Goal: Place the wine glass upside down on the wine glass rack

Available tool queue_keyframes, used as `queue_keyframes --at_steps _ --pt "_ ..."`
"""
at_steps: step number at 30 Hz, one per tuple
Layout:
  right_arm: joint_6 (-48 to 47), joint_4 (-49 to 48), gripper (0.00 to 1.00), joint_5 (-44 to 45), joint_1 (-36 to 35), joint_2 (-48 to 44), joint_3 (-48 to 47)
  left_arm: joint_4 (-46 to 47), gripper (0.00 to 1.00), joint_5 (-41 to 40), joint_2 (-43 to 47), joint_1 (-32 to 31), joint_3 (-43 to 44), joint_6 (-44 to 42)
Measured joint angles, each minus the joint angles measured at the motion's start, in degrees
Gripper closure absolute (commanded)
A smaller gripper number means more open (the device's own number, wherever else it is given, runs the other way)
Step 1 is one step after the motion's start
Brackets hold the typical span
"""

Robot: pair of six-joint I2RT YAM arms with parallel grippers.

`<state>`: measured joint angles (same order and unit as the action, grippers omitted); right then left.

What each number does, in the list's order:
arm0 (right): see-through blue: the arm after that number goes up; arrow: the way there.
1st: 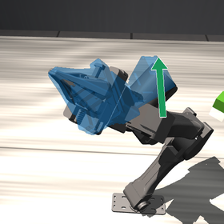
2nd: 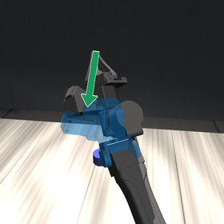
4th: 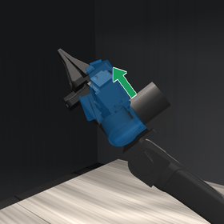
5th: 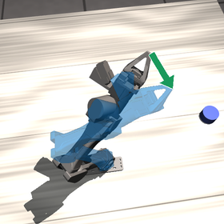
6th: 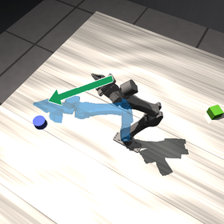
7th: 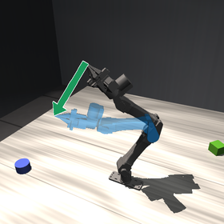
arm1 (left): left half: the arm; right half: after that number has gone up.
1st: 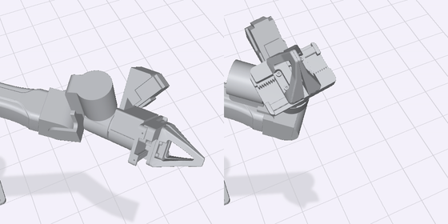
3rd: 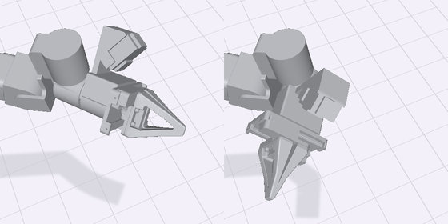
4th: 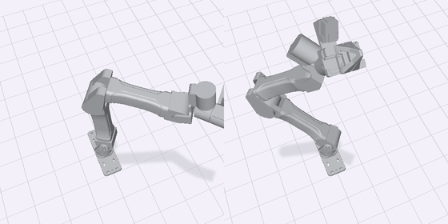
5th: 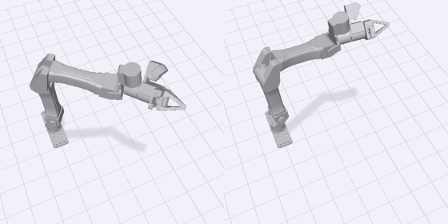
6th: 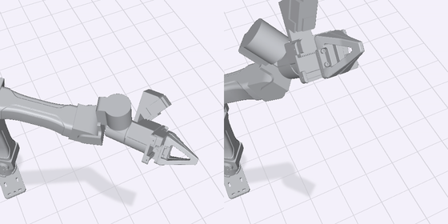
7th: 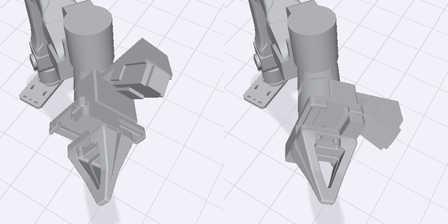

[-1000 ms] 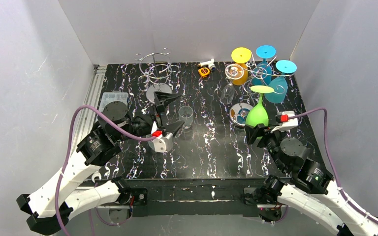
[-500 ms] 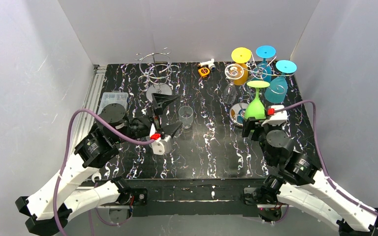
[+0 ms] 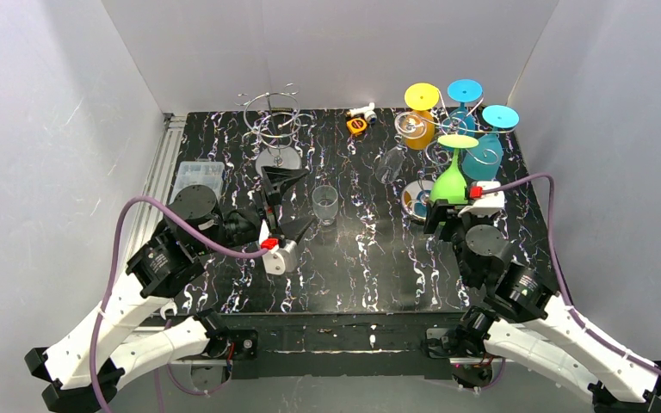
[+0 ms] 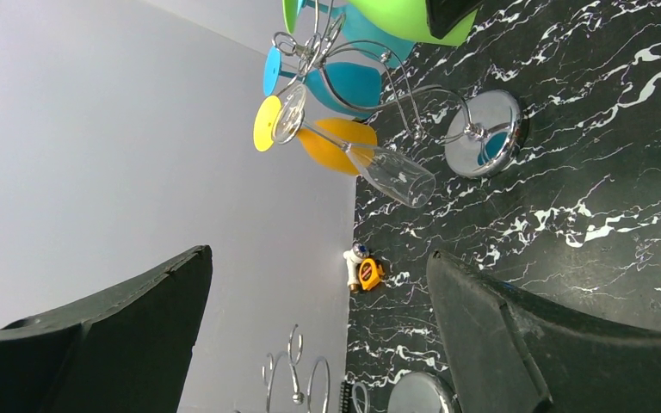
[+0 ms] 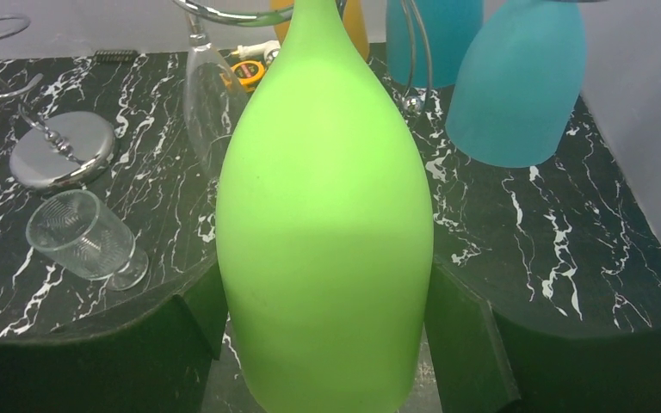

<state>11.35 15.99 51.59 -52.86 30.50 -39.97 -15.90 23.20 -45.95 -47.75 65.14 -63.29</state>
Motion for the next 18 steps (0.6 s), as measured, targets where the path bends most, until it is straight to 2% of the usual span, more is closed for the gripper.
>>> queue_keyframes --at_steps 9,15,18 --pt "-0.4 -2.6 0.29 1.6 1.7 5.1 0.0 -1.1 0.06 -0.3 0.5 0.0 -0.2 -1.1" --pt "-0.2 -3.8 0.31 -3.8 10.4 7.4 -0.5 -1.1 0.05 -0.8 0.6 0.0 -0.2 -1.4" --pt "0.3 -4.3 0.33 -10.1 18.0 9.0 -1.3 -1.2 0.05 -1.2 0.8 0.0 -0.3 -1.5"
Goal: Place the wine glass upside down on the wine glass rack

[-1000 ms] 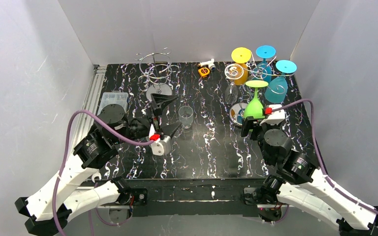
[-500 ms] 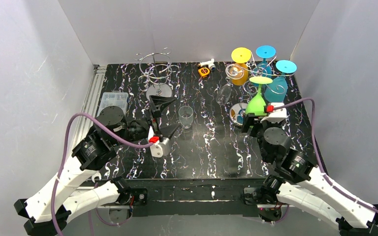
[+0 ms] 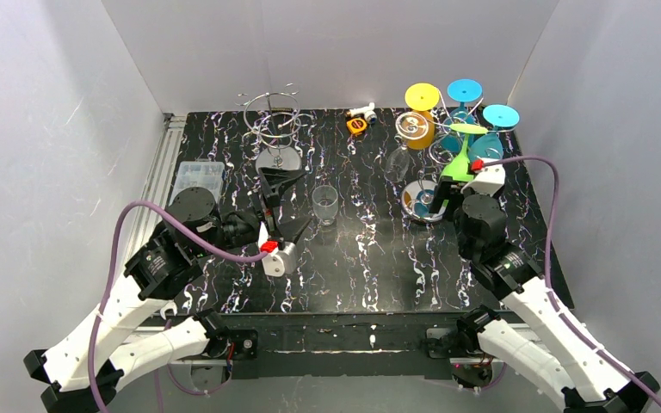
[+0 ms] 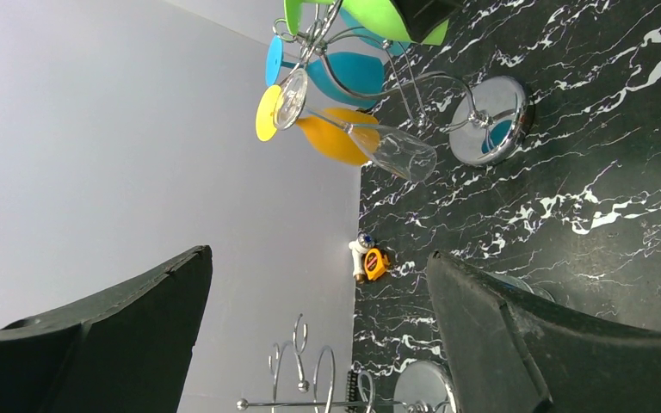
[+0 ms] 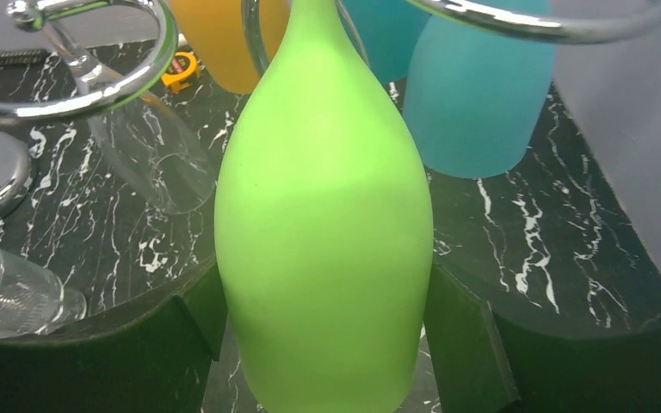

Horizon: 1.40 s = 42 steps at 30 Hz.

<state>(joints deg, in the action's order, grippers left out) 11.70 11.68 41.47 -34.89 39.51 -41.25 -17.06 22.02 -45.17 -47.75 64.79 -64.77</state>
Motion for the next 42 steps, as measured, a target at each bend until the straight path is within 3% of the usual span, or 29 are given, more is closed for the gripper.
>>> queue_keyframes --at_steps 5,13,28,42 --pt "0.1 -1.2 0.34 -9.3 6.1 1.6 0.0 -0.4 0.05 -0.2 0.8 0.0 -0.7 -0.6" --pt "-0.1 -4.2 0.34 -17.4 7.1 1.7 0.0 -0.3 0.05 -0.4 1.9 0.0 -1.9 -1.0" --pt "0.1 -6.8 0.36 -23.8 7.1 2.5 2.1 -0.3 0.05 -0.6 1.9 0.0 -2.4 -1.4" --pt "0.0 -5.7 0.38 -31.2 7.1 -4.7 6.3 -0.4 0.05 -0.5 0.3 0.0 -2.4 -1.9"
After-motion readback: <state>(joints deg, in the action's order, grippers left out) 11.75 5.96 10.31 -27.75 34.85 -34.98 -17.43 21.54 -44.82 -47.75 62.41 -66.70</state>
